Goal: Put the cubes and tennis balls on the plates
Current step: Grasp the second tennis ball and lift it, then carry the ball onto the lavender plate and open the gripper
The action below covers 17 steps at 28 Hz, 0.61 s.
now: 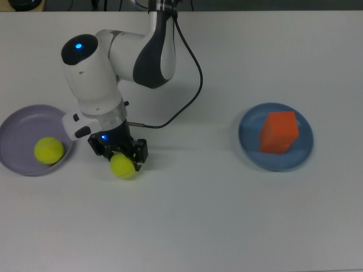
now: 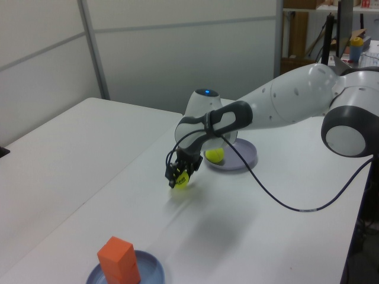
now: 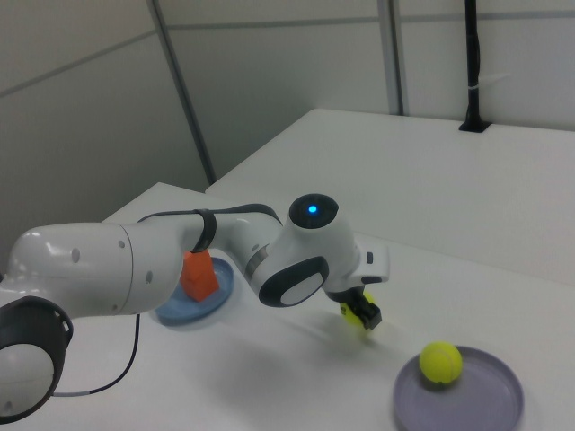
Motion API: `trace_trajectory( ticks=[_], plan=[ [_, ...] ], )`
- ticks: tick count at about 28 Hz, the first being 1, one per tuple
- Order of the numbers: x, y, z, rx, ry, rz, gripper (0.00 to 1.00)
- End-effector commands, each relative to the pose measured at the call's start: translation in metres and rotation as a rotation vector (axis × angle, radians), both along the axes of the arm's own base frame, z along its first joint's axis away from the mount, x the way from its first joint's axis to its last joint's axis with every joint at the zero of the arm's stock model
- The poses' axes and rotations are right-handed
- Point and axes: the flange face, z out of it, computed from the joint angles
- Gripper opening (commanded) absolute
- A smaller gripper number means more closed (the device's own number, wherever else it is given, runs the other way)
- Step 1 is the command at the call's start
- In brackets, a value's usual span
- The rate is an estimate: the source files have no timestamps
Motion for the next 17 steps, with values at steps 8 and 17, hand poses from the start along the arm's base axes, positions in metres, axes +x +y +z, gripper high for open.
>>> trace_trajectory(
  ticks=[8,17],
  plan=[
    [-0.029,-0.108,0.065,-0.063,0.097,-0.078,0.00],
    [-0.039,-0.167,0.027,-0.111,0.161,-0.124,0.00]
  ],
)
